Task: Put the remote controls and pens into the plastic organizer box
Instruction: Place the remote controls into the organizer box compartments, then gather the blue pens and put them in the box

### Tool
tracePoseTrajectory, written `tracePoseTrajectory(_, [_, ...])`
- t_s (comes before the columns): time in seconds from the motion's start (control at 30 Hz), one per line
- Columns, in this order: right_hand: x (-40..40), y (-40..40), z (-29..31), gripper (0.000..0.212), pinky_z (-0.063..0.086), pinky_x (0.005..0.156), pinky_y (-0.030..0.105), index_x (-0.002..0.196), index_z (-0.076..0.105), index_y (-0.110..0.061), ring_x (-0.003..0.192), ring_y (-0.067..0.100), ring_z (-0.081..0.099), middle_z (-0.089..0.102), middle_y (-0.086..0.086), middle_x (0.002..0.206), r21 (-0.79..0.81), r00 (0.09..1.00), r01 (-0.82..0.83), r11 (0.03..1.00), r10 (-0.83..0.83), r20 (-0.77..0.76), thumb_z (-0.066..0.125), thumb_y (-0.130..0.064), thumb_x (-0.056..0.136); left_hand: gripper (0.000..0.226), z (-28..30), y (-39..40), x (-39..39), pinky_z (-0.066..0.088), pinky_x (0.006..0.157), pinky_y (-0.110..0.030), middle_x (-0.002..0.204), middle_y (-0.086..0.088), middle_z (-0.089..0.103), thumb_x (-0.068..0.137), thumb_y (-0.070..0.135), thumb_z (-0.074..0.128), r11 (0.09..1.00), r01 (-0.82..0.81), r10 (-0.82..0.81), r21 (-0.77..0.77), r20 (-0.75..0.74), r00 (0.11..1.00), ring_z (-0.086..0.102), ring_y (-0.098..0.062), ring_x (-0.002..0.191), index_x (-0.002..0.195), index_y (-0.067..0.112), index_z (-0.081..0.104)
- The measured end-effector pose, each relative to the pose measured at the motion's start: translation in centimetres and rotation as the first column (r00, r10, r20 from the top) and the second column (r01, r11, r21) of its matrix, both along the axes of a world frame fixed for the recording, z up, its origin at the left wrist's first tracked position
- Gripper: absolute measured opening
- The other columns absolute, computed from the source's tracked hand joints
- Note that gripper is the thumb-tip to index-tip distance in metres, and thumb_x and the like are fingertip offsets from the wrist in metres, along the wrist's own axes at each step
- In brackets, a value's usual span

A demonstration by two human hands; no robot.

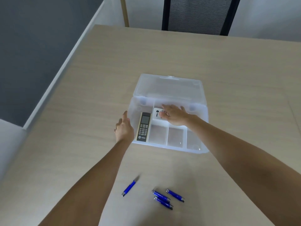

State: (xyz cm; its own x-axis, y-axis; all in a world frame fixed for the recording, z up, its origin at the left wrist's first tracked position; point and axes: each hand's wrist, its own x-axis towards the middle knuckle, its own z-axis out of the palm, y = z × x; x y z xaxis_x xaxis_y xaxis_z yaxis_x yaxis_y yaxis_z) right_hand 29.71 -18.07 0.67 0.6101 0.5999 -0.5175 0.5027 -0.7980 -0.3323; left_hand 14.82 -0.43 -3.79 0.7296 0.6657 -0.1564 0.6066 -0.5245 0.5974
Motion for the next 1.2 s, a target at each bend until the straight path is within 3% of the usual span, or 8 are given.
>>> tracePoseTrajectory(0.1, [-4.9,-1.1,2.3,0.061,0.024,0.117,0.052,0.151,0.021,-0.015,0.145,0.032,0.027,0.03,0.016,0.155,0.169,0.981,-0.03,0.985,-0.004,0.196,0.036,-0.042,0.099,0.053,0.6,-0.1,-0.8,0.029,0.112,-0.051,0.145,-0.018,0.033,0.103,0.024,0.035,0.991,-0.093,0.103,-0.1,0.091,0.991,0.04,-0.037,0.127,0.152,0.014,0.017])
tracePoseTrajectory(0.17, [-10.0,-3.4,2.7,0.034,0.049,0.095,0.046,0.126,0.054,-0.008,0.112,0.033,0.059,0.063,0.017,0.118,0.352,0.977,-0.054,0.934,-0.024,0.212,0.05,-0.024,0.095,0.054,0.9,-0.4,-3.1,0.031,0.111,-0.053,0.14,-0.02,0.036,0.101,0.026,0.041,0.986,-0.135,0.153,-0.101,0.199,0.968,0.041,-0.037,0.128,0.148,0.006,0.024])
tracePoseTrajectory(0.27, [-18.2,-8.7,0.8,0.005,0.054,0.077,0.039,0.084,0.056,-0.012,0.08,0.027,0.063,0.06,0.002,0.081,0.297,0.999,-0.032,0.954,0.02,0.042,0.054,-0.011,0.088,0.041,0.0,-1.5,-10.0,0.048,0.093,-0.052,0.113,-0.017,0.053,0.095,0.026,0.056,0.995,0.083,-0.067,-0.063,0.234,0.97,0.056,-0.033,0.102,0.127,0.004,0.045])
tracePoseTrajectory(0.37, [-22.9,-12.4,-2.2,0.015,0.044,0.082,0.033,0.097,0.056,-0.01,0.087,0.024,0.052,0.045,-0.001,0.092,0.063,0.996,0.008,0.998,-0.003,-0.086,0.057,-0.023,0.089,0.045,-1.8,-3.4,-16.9,0.05,0.089,-0.042,0.112,-0.009,0.054,0.086,0.038,0.068,0.915,0.4,-0.404,-0.054,-0.107,0.909,0.056,-0.028,0.102,0.118,0.011,0.053])
tracePoseTrajectory(0.5, [-24.6,-13.1,-4.0,0.011,0.041,0.081,0.032,0.1,0.052,-0.012,0.098,0.025,0.05,0.051,0.008,0.105,0.017,0.998,0.054,0.998,-0.053,-0.045,0.051,-0.017,0.09,0.031,-3.2,-4.6,-20.5,0.044,0.084,-0.035,0.121,-0.005,0.052,0.097,0.036,0.05,0.826,0.554,-0.49,0.099,-0.358,0.795,0.051,-0.026,0.106,0.119,0.014,0.053])
tracePoseTrajectory(0.7, [-23.7,-12.2,-3.7,0.021,0.041,0.079,0.034,0.109,0.048,0.002,0.094,0.031,0.056,0.059,0.019,0.106,0.1,0.973,0.226,0.969,-0.218,-0.082,0.052,-0.01,0.092,0.013,-0.4,-7.4,-20.7,0.035,0.059,-0.03,0.086,-0.005,0.053,0.102,0.019,0.036,0.84,0.542,-0.539,0.005,-0.096,0.837,0.047,-0.025,0.066,0.108,0.01,0.043])
tracePoseTrajectory(0.97, [-25.3,-8.7,-4.1,0.024,0.039,0.084,0.032,0.104,0.059,-0.001,0.103,0.029,0.054,0.044,0.006,0.096,0.013,0.996,-0.022,1.0,0.023,-0.081,0.05,-0.021,0.094,0.014,-0.3,-7.8,-24.7,0.039,0.069,-0.028,0.095,0.0,0.056,0.101,0.018,0.042,0.907,0.42,-0.419,-0.029,0.016,0.908,0.052,-0.022,0.08,0.111,0.01,0.048])
tracePoseTrajectory(1.2, [-22.8,-10.8,-3.2,0.015,0.044,0.08,0.033,0.092,0.062,-0.006,0.095,0.028,0.058,0.063,0.016,0.104,-0.133,0.996,0.085,0.987,-0.08,0.042,0.048,-0.011,0.094,0.034,-1.2,-11.6,-21.9,0.046,0.09,-0.033,0.121,-0.003,0.052,0.096,0.034,0.049,0.539,0.827,-0.82,0.161,-0.125,0.559,0.052,-0.022,0.106,0.126,0.017,0.05])
